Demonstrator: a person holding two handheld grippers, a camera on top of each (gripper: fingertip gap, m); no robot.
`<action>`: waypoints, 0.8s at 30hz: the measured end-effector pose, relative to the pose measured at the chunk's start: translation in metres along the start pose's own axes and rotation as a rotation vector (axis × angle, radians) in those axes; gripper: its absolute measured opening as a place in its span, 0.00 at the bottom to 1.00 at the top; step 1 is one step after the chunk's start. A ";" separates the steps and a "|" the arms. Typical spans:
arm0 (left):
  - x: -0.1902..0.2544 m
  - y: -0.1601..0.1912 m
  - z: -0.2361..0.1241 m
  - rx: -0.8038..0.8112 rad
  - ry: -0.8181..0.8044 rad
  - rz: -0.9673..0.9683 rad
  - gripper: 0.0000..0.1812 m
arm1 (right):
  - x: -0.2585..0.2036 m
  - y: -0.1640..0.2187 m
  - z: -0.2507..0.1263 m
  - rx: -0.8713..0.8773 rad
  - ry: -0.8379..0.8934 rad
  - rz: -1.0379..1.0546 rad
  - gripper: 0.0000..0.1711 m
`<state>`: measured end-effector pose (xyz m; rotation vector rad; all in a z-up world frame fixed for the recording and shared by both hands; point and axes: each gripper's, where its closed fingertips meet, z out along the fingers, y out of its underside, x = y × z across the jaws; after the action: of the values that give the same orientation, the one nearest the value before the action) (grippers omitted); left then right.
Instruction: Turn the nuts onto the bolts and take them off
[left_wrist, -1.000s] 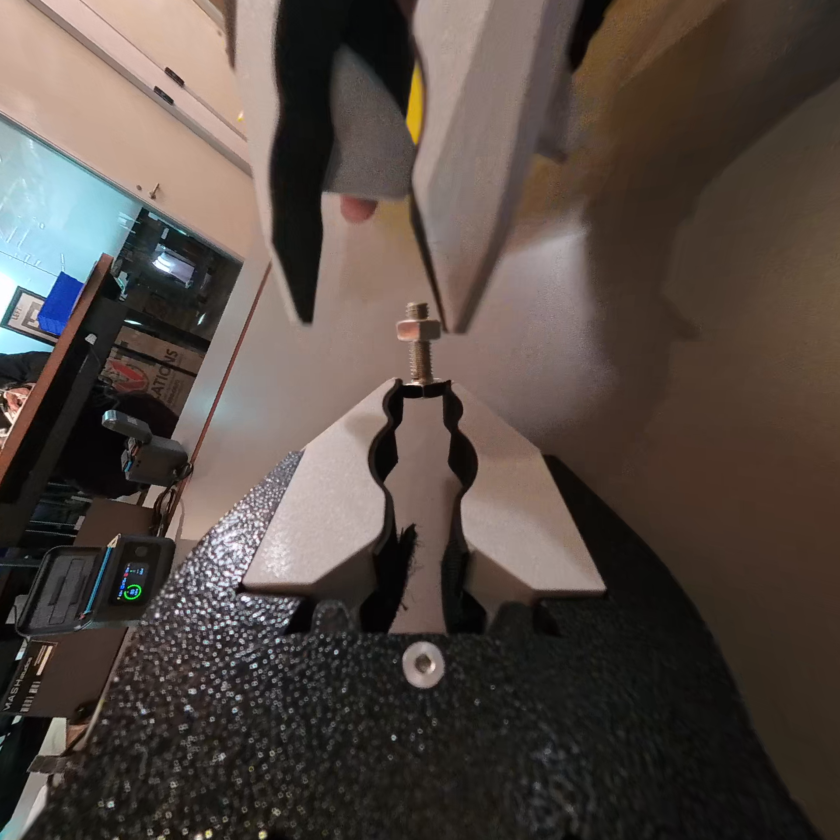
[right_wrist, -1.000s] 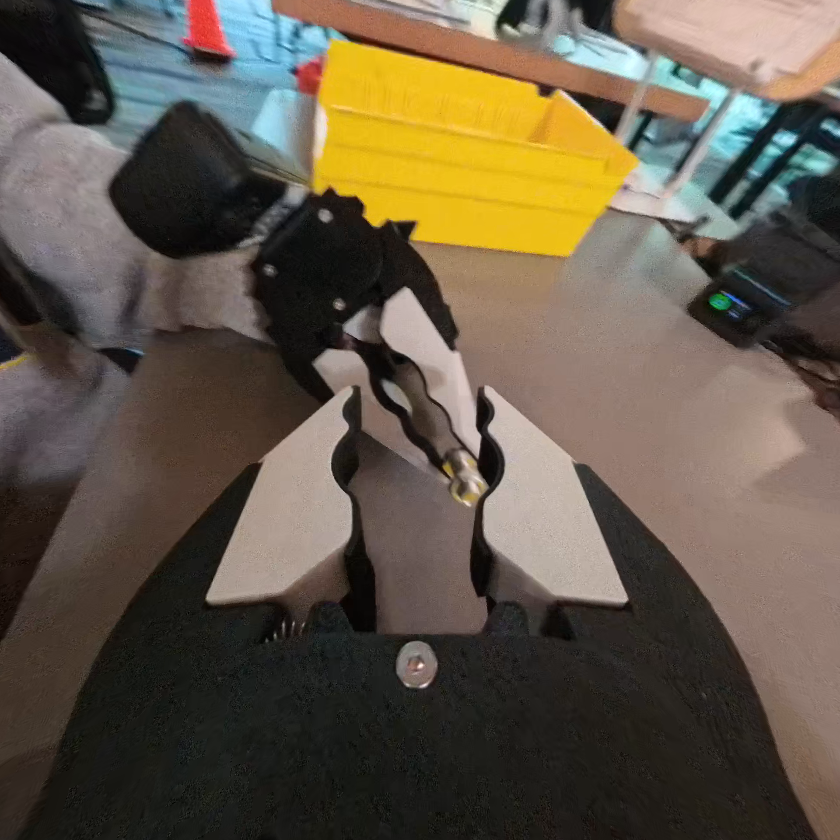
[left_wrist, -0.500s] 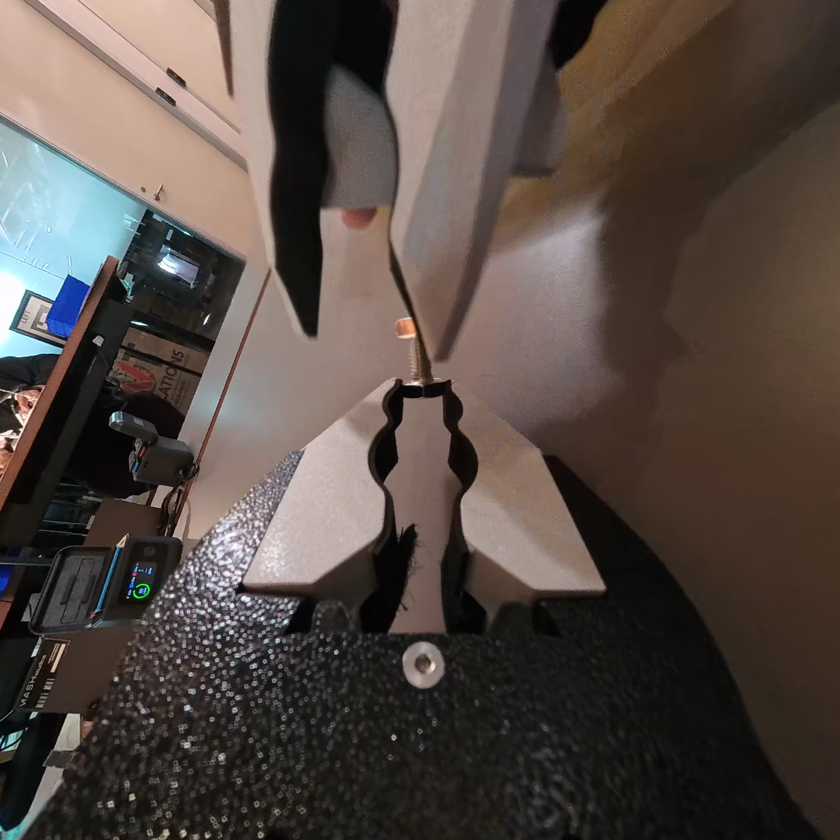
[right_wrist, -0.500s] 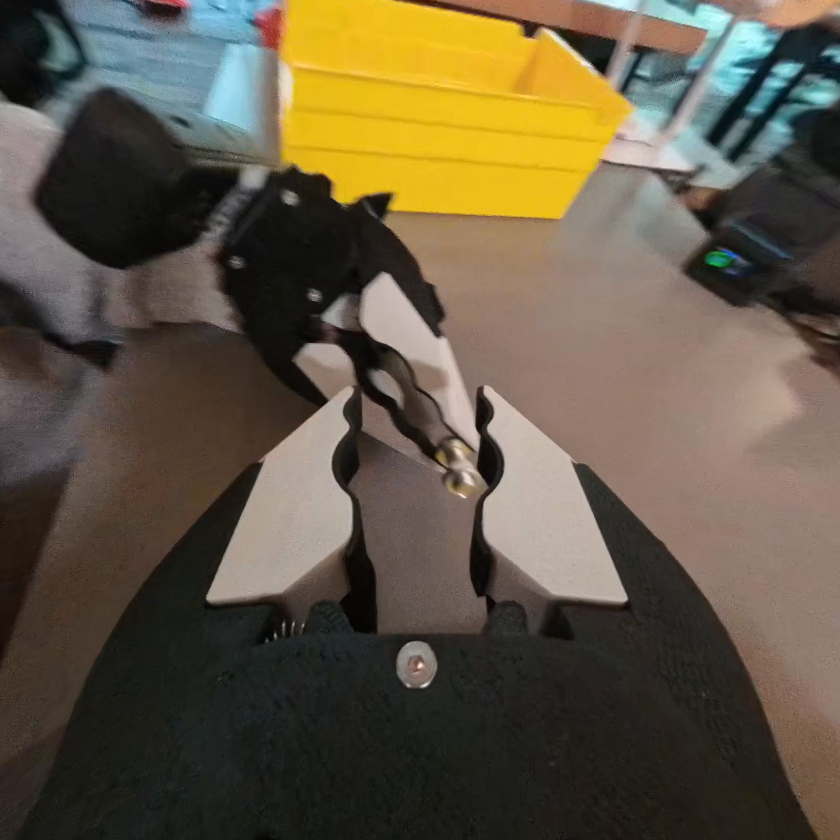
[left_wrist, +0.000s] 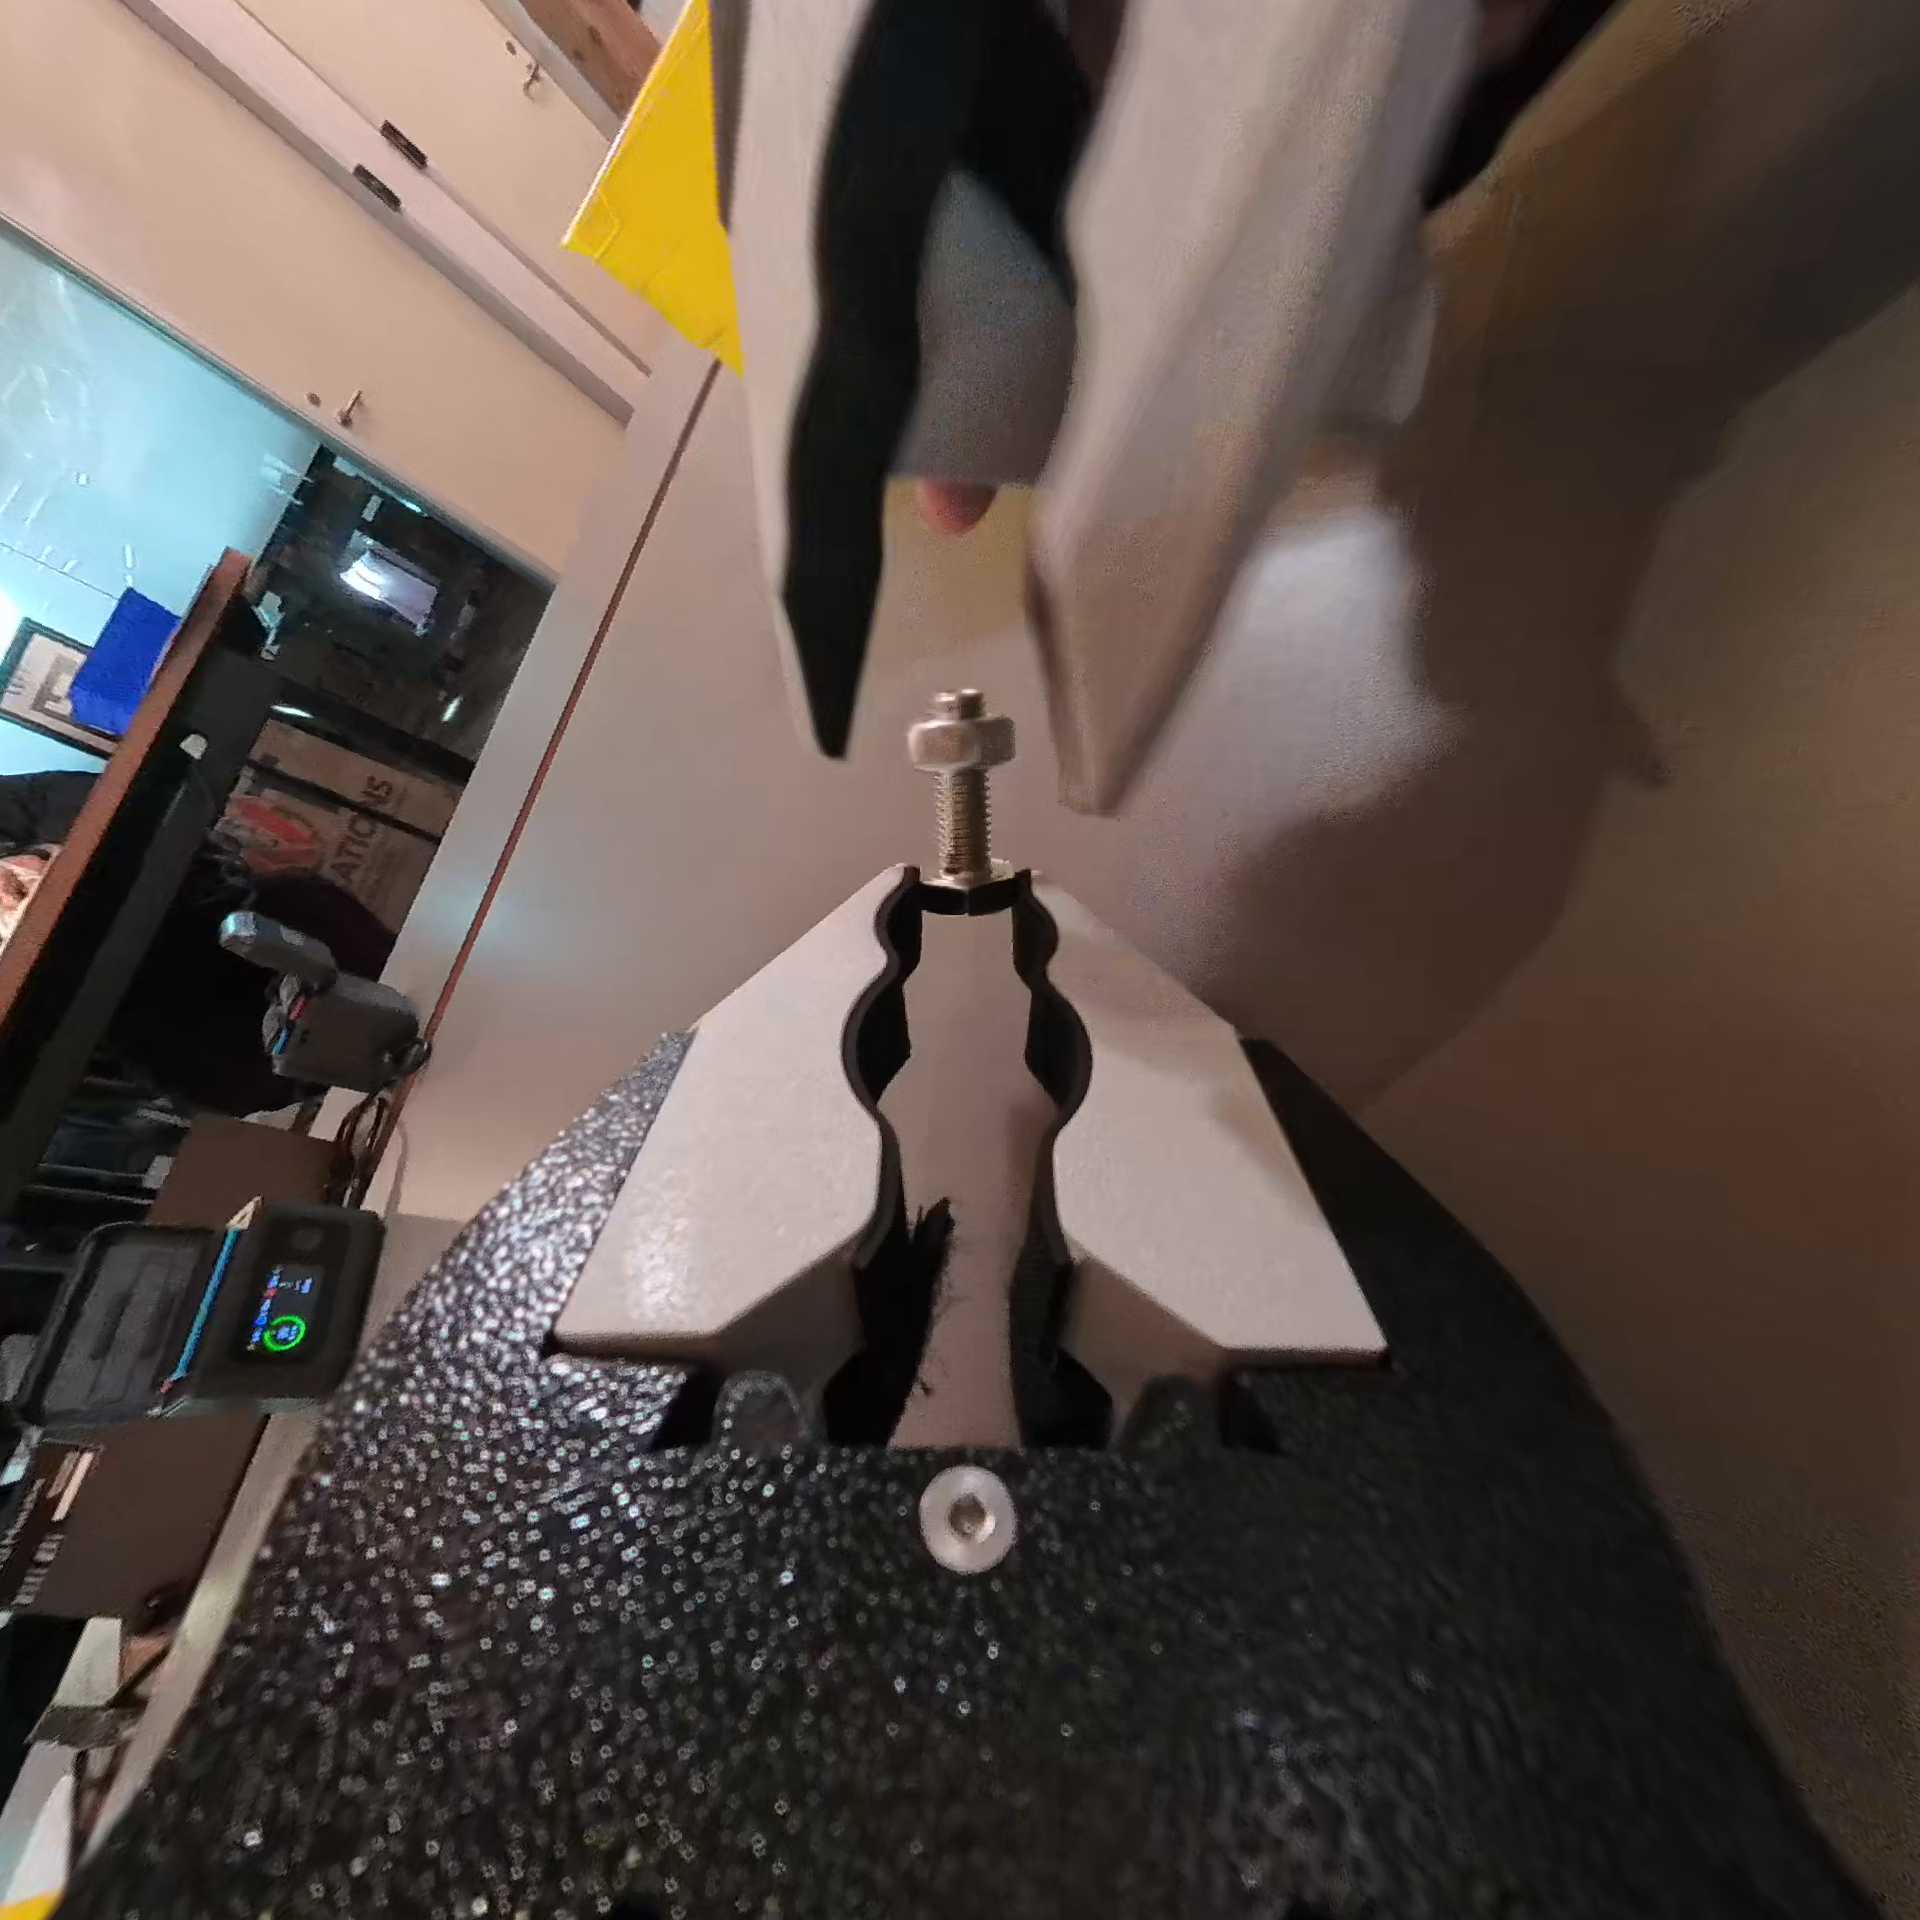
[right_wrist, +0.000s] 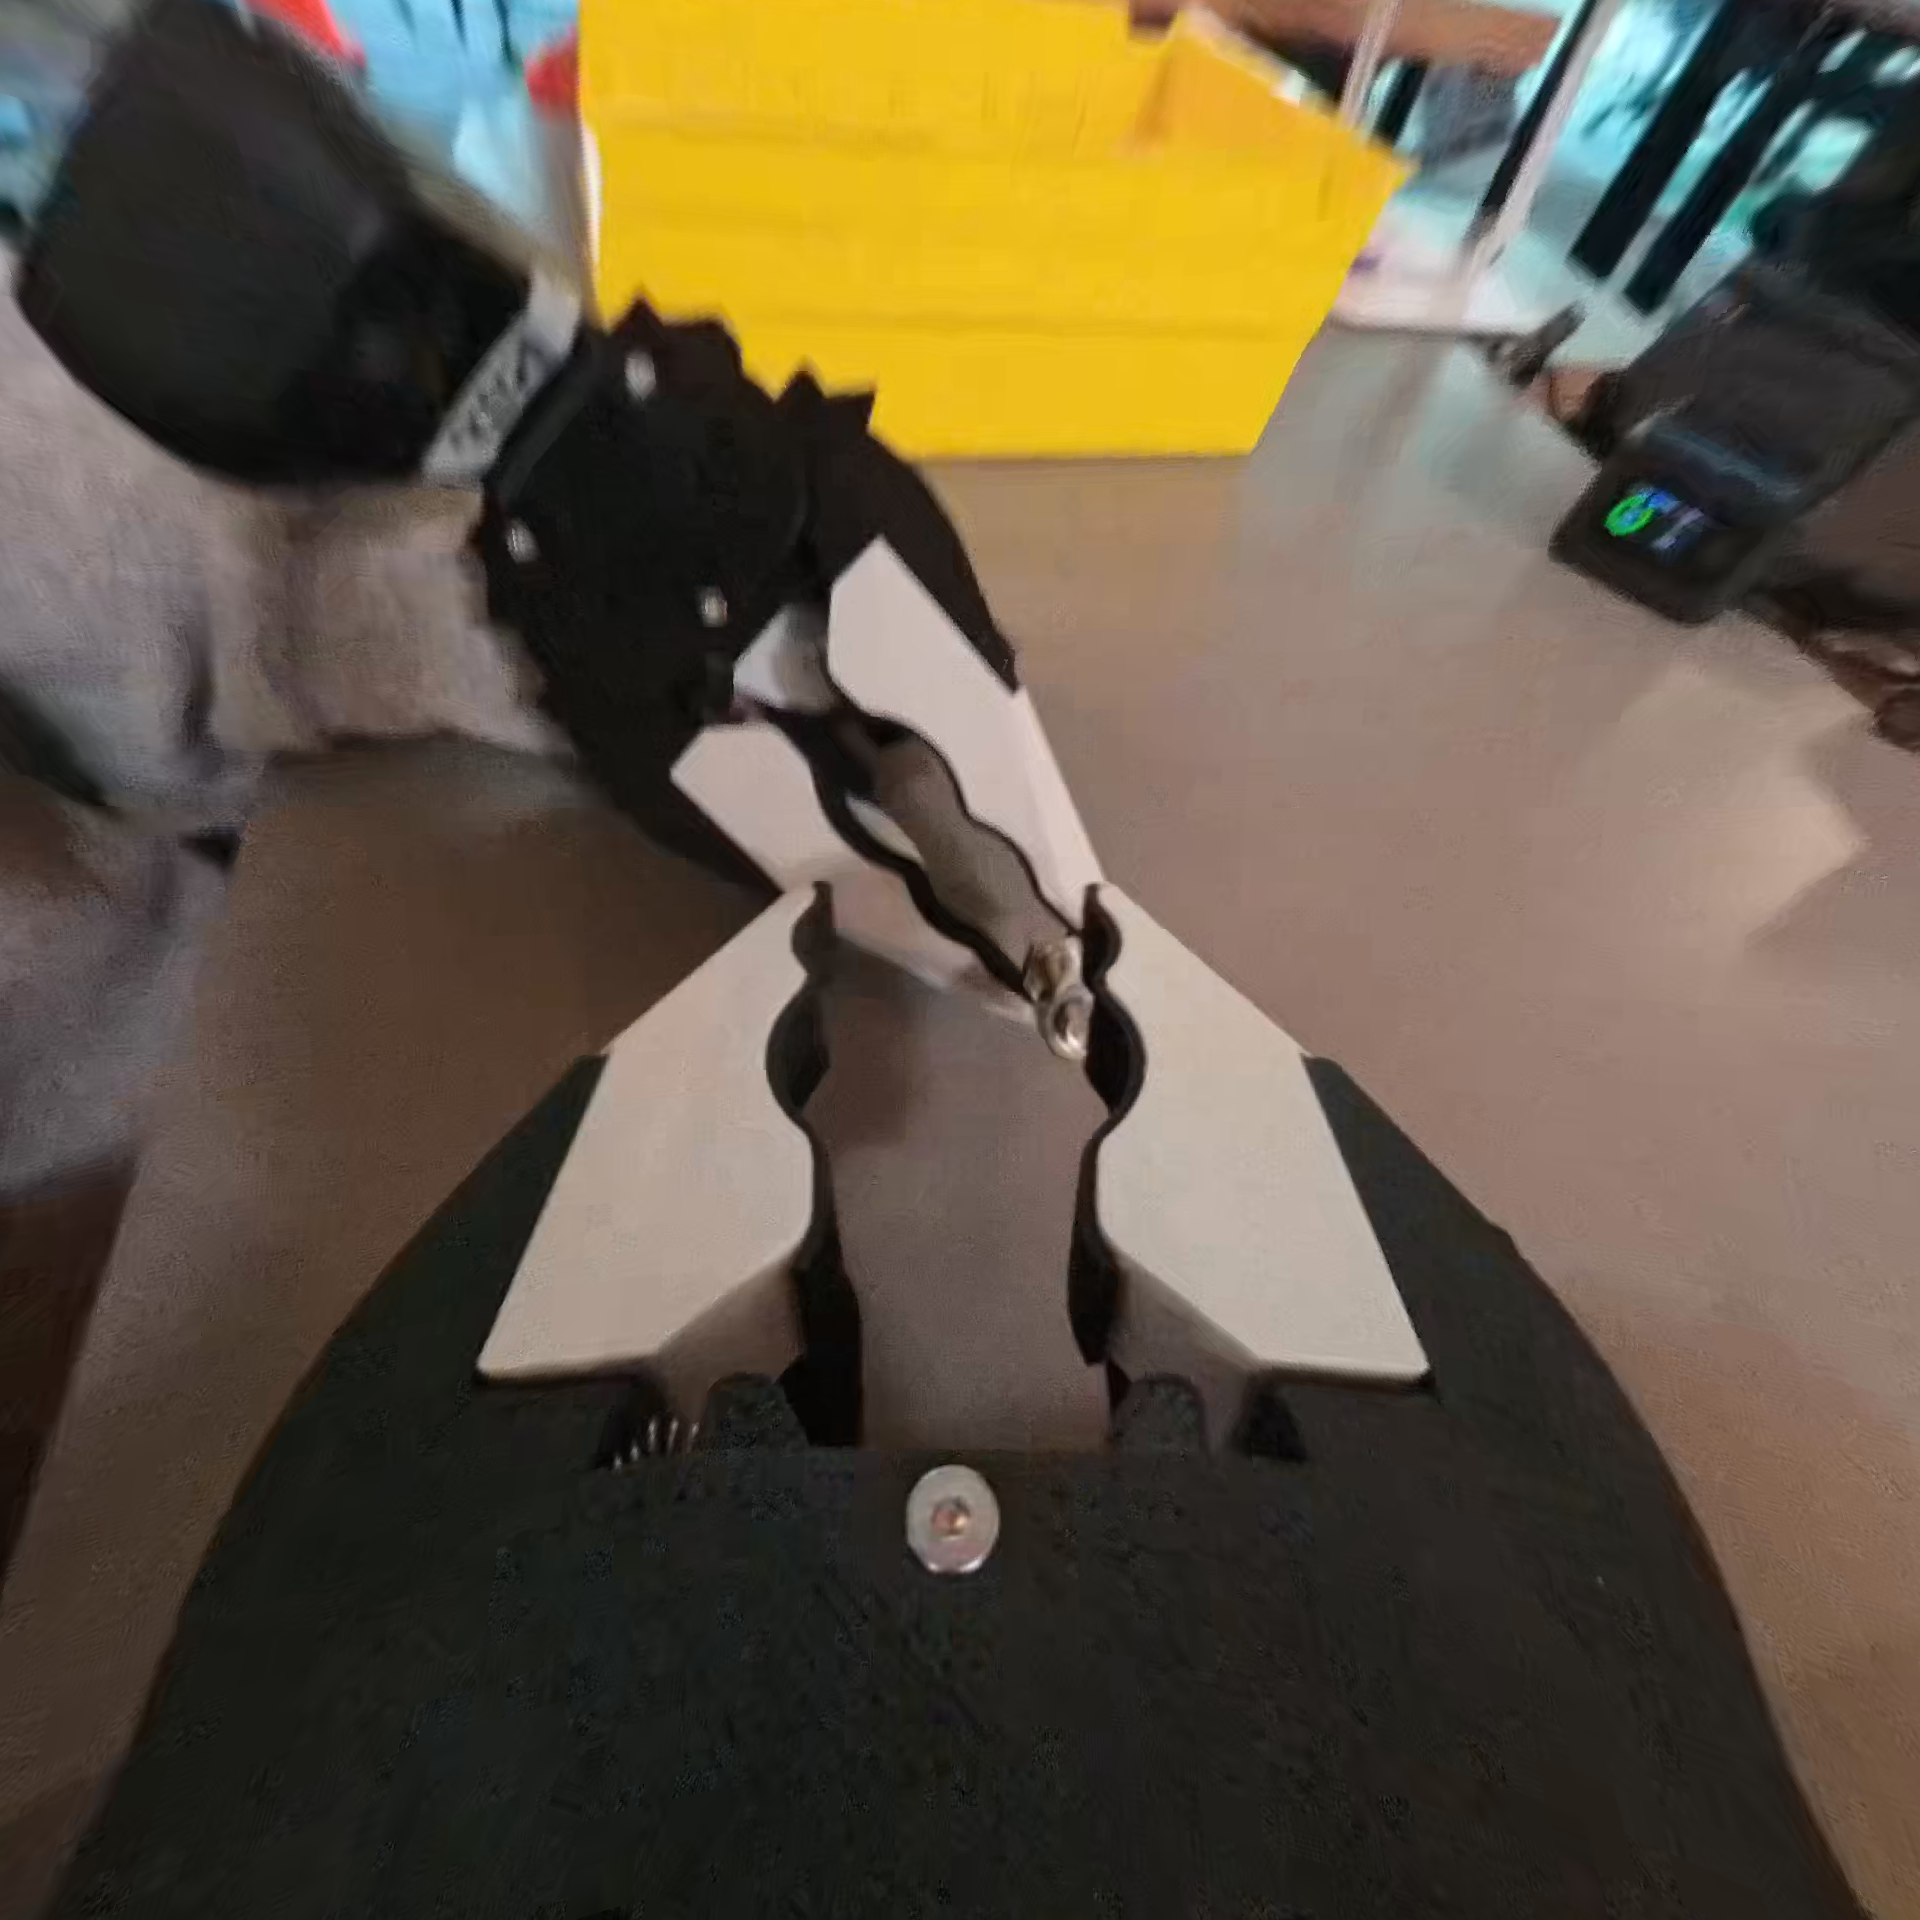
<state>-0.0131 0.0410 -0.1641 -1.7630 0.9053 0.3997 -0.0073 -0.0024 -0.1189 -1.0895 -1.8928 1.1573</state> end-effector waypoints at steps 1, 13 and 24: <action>0.000 0.000 0.000 -0.002 -0.004 0.005 0.09 | 0.006 -0.001 -0.004 0.006 0.030 0.057 0.25; 0.001 0.001 0.003 -0.026 -0.015 0.053 0.09 | -0.002 0.010 0.010 -0.134 -0.006 -0.014 0.30; 0.001 0.001 0.004 -0.031 -0.019 0.065 0.09 | 0.008 0.051 -0.003 -0.337 0.042 0.067 0.31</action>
<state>-0.0123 0.0441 -0.1666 -1.7585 0.9488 0.4740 0.0074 0.0188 -0.1634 -1.3548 -2.0803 0.8599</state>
